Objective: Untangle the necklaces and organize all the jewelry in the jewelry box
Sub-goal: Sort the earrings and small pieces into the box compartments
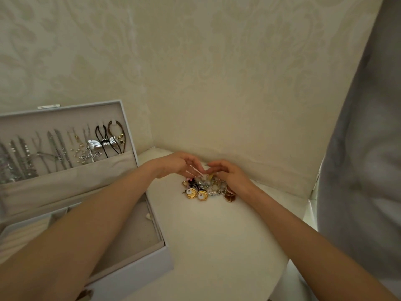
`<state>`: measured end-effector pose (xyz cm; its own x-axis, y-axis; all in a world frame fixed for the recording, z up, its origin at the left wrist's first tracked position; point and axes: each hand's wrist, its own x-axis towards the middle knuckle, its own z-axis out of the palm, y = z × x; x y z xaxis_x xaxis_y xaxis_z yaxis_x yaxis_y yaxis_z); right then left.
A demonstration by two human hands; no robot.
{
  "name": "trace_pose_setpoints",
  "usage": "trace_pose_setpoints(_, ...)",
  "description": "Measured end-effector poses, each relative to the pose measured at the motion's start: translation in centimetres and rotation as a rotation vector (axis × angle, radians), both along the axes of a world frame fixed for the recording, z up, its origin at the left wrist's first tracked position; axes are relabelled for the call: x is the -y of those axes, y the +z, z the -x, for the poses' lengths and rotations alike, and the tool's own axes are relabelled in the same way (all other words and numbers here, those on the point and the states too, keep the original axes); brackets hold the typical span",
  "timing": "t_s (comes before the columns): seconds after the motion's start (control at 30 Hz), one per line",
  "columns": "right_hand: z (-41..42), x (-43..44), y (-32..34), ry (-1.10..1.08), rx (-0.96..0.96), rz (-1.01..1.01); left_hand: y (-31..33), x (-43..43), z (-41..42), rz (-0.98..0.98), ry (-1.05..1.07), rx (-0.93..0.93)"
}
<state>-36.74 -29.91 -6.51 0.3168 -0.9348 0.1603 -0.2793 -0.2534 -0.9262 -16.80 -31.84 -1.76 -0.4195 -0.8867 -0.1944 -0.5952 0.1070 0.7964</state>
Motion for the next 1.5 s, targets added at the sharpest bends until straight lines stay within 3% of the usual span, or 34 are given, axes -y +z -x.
trace_pose_setpoints(0.07,0.0,0.0,0.1,-0.035,0.08,-0.012,-0.3,0.2,0.0,0.046,0.123,-0.064)
trace_pose_setpoints(0.13,0.0,0.0,0.1,-0.102,0.136,-0.008,-0.6,0.6,0.0,0.157,0.162,0.039)
trace_pose_setpoints(0.3,0.1,0.2,-0.4,-0.233,0.183,0.012,-1.8,1.8,0.9,0.309,-0.027,0.383)
trace_pose_setpoints(0.43,0.2,0.3,-0.7,-0.279,0.214,0.048,-2.1,2.4,1.6,0.382,-0.101,0.48)
trace_pose_setpoints(0.63,0.2,0.3,-0.8,-0.285,0.195,0.082,-2.2,2.7,1.8,0.405,-0.12,0.449)
trace_pose_setpoints(0.87,0.6,-0.7,-0.3,-0.388,0.216,0.212,-1.6,1.4,1.4,0.326,-0.023,0.229)
trace_pose_setpoints(1.13,0.8,-1.2,-0.1,-0.445,0.191,0.242,-2.1,1.8,2.9,0.332,-0.089,0.401)
trace_pose_setpoints(1.33,0.9,-1.3,0.1,-0.489,0.271,0.261,-1.9,1.6,2.8,0.328,-0.105,0.35)
trace_pose_setpoints(1.5,2.4,-2.0,0.2,-0.587,0.412,0.252,-1.6,1.1,2.5,0.241,-0.086,0.194)
